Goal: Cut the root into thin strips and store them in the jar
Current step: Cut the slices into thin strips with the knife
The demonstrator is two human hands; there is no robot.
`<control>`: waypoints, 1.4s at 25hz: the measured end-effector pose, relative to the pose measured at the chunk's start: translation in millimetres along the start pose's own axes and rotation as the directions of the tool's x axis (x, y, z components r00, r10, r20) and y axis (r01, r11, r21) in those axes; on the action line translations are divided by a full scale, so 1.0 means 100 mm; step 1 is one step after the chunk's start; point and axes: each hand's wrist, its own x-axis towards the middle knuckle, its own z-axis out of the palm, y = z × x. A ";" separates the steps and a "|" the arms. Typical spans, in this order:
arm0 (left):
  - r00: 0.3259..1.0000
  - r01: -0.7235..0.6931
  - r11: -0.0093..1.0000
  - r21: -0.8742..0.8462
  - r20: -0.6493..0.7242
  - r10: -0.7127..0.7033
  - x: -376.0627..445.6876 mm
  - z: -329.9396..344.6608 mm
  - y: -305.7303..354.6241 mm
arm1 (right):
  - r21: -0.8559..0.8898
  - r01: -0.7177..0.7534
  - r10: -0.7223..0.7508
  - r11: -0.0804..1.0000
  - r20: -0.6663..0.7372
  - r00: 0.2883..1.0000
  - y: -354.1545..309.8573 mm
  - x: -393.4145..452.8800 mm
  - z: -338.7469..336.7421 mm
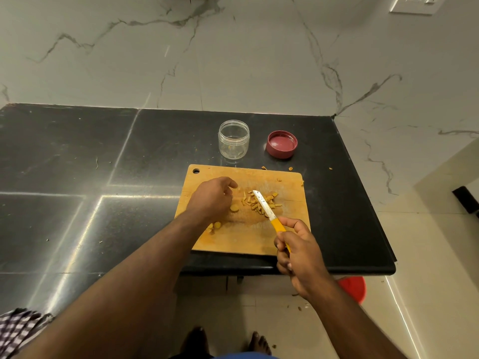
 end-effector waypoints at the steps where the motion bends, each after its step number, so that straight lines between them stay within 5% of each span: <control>1: 1.000 0.006 1.000 0.024 0.001 -0.006 0.01 -0.01 -0.02 | 0.002 0.002 -0.002 1.000 0.000 1.000 0.00 0.00 0.00; 6: 0.999 0.046 0.998 0.038 -0.008 -0.045 0.00 -0.05 -0.06 | -0.028 0.004 -0.004 1.000 -0.007 1.000 0.05 0.01 -0.02; 9: 0.995 0.049 0.992 0.113 0.086 -0.059 -0.07 -0.04 -0.07 | -0.269 0.099 -0.105 0.958 -0.010 0.994 0.11 0.03 -0.02; 12: 0.998 0.028 0.985 0.171 0.051 -0.037 -0.16 0.04 -0.11 | -0.655 0.263 -0.279 0.708 0.083 0.957 0.16 0.01 0.03; 14: 1.000 0.025 0.984 0.174 0.000 -0.025 -0.21 0.10 -0.11 | -0.750 0.323 -0.313 0.577 0.162 0.936 0.19 -0.02 0.09; 35: 0.998 0.047 0.994 0.101 -0.051 -0.042 -0.18 0.21 -0.14 | -0.873 0.384 -0.281 0.300 0.303 0.910 0.18 -0.02 0.39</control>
